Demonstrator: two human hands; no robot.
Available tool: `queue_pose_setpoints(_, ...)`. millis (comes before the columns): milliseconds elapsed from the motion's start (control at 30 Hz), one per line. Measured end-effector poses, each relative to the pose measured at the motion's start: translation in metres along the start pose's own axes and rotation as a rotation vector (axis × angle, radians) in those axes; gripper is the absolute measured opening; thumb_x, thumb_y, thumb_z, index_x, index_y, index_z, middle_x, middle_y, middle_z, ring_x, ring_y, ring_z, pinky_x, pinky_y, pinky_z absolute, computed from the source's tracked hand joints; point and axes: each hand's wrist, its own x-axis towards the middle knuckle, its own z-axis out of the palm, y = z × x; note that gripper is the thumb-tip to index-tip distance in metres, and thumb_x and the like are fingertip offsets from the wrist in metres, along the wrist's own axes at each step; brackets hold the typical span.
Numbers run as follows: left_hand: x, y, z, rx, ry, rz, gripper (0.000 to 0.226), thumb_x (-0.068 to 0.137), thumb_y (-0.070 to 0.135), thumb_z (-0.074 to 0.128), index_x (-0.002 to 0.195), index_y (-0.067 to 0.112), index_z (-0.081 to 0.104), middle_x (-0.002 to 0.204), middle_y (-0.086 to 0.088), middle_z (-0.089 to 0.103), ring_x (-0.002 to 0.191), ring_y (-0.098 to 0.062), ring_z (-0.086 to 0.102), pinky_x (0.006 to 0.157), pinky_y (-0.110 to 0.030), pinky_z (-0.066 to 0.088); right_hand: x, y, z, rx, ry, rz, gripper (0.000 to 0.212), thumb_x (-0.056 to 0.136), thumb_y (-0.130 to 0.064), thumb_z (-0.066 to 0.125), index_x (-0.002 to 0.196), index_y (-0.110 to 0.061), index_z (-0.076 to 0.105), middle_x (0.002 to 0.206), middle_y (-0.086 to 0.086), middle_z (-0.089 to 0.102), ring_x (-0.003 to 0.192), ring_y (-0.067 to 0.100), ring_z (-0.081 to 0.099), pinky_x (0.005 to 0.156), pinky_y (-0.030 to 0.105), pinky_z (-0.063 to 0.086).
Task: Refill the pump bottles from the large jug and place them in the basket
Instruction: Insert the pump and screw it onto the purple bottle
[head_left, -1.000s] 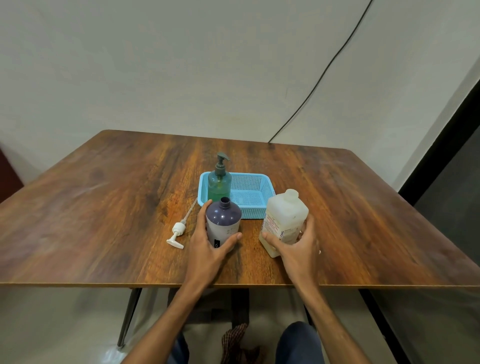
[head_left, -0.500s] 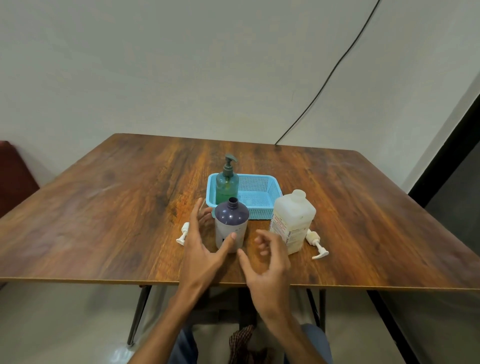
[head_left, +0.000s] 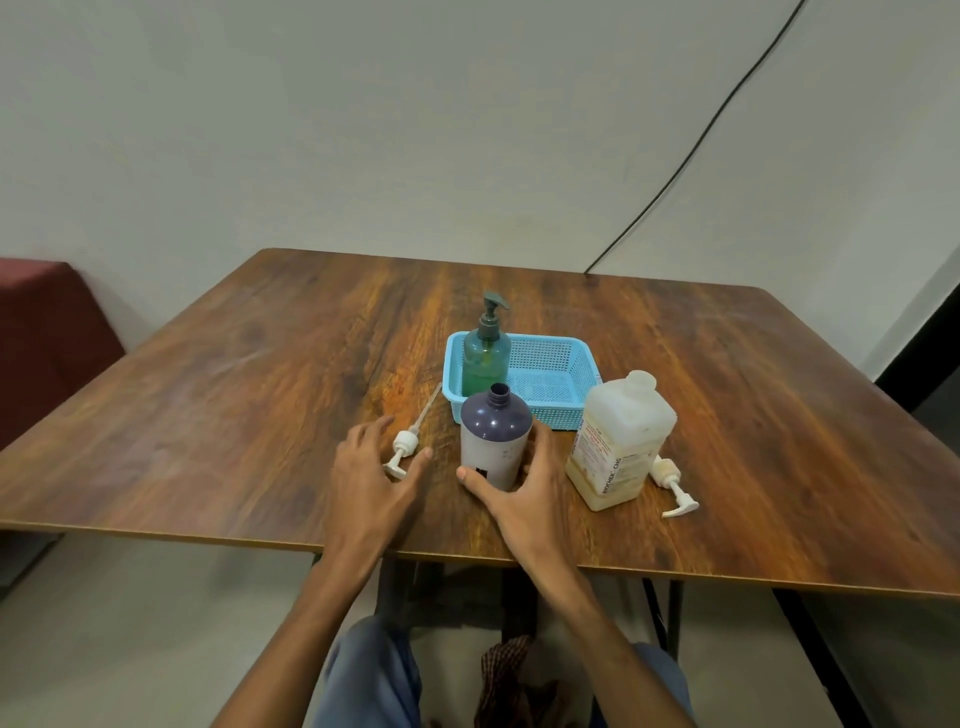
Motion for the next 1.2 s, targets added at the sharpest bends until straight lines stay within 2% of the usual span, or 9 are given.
queue_pose_setpoints(133, 0.011, -0.005, 0.007, 0.245, -0.003, -0.032, 0.057, 0.086, 0.063, 0.066, 0.126, 0.022, 0.064, 0.12, -0.002, 0.063, 0.108, -0.02, 0.053, 0.089, -0.041, 0.048, 0.001, 0.003, 0.001, 0.006, -0.03, 0.016, 0.09, 0.069, -0.046, 0.089, 0.143, -0.037, 0.039, 0.138, -0.022, 0.05, 0.129, -0.005, 0.046, 0.108, 0.033, 0.046)
queue_pose_setpoints(233, 0.016, -0.002, 0.009, 0.288, 0.032, -0.042, 0.043, 0.087, 0.054, 0.07, 0.114, 0.02, 0.07, 0.109, -0.004, 0.065, 0.098, -0.02, 0.052, 0.082, -0.039, 0.045, 0.0, 0.005, 0.0, -0.002, -0.043, 0.026, 0.091, 0.07, -0.046, 0.088, 0.145, -0.037, 0.037, 0.139, -0.022, 0.051, 0.13, -0.003, 0.046, 0.108, 0.037, 0.047)
queue_pose_setpoints(333, 0.017, 0.0, 0.005, 0.193, 0.086, -0.045, 0.027, 0.087, 0.035, 0.077, 0.104, 0.014, 0.075, 0.1, -0.007, 0.07, 0.088, -0.019, 0.056, 0.072, -0.035, 0.045, 0.0, 0.004, -0.001, -0.011, -0.041, 0.036, 0.09, 0.07, -0.045, 0.088, 0.145, -0.038, 0.037, 0.139, -0.022, 0.051, 0.129, -0.004, 0.047, 0.108, 0.036, 0.048)
queue_pose_setpoints(400, 0.015, 0.0, -0.002, 0.06, 0.107, -0.048, 0.026, 0.086, 0.025, 0.079, 0.108, 0.011, 0.075, 0.101, -0.008, 0.073, 0.085, -0.015, 0.062, 0.072, -0.03, 0.05, 0.001, 0.005, -0.001, -0.009, -0.045, 0.041, 0.09, 0.071, -0.046, 0.088, 0.145, -0.037, 0.037, 0.139, -0.021, 0.051, 0.129, -0.003, 0.046, 0.108, 0.036, 0.047)
queue_pose_setpoints(533, 0.007, 0.007, -0.024, -0.103, 0.204, -0.003, 0.029, 0.083, 0.016, 0.082, 0.111, 0.014, 0.074, 0.098, 0.004, 0.072, 0.078, 0.003, 0.06, 0.07, -0.006, 0.044, 0.001, 0.008, 0.0, -0.019, -0.047, 0.031, 0.091, 0.071, -0.046, 0.088, 0.146, -0.034, 0.038, 0.141, -0.019, 0.051, 0.131, 0.001, 0.047, 0.109, 0.035, 0.046)
queue_pose_setpoints(667, 0.002, 0.019, -0.048, -0.246, 0.275, 0.063, 0.03, 0.079, 0.018, 0.085, 0.106, 0.02, 0.071, 0.094, 0.006, 0.069, 0.083, -0.005, 0.064, 0.07, -0.022, 0.054, 0.0, 0.006, 0.0, -0.027, -0.049, 0.028, 0.083, 0.072, -0.045, 0.087, 0.138, -0.044, 0.037, 0.136, -0.024, 0.05, 0.127, -0.003, 0.047, 0.103, 0.024, 0.045)
queue_pose_setpoints(733, 0.001, 0.027, -0.058, -0.287, 0.293, 0.089, 0.029, 0.078, 0.018, 0.086, 0.105, 0.017, 0.073, 0.095, 0.005, 0.072, 0.083, -0.006, 0.066, 0.07, -0.022, 0.056, -0.001, 0.005, 0.0, -0.03, -0.054, 0.034, 0.084, 0.072, -0.045, 0.087, 0.137, -0.049, 0.034, 0.133, -0.027, 0.049, 0.125, -0.004, 0.047, 0.101, 0.022, 0.044)
queue_pose_setpoints(967, 0.003, 0.059, -0.088, -0.517, 0.233, 0.144, 0.034, 0.078, 0.018, 0.087, 0.11, 0.016, 0.075, 0.103, 0.003, 0.075, 0.091, -0.015, 0.071, 0.077, -0.036, 0.06, -0.001, 0.006, -0.001, -0.027, -0.058, 0.025, 0.084, 0.073, -0.043, 0.087, 0.143, -0.033, 0.04, 0.139, -0.017, 0.052, 0.129, 0.002, 0.048, 0.106, 0.032, 0.048)
queue_pose_setpoints(1200, 0.006, 0.088, -0.105, -0.649, 0.058, 0.2, 0.026, 0.079, 0.007, 0.083, 0.103, 0.017, 0.076, 0.098, -0.003, 0.075, 0.087, -0.019, 0.068, 0.075, -0.027, 0.06, -0.001, 0.007, 0.0, -0.039, -0.053, 0.024, 0.087, 0.074, -0.046, 0.085, 0.145, -0.033, 0.037, 0.14, -0.015, 0.052, 0.129, 0.004, 0.048, 0.105, 0.031, 0.048)
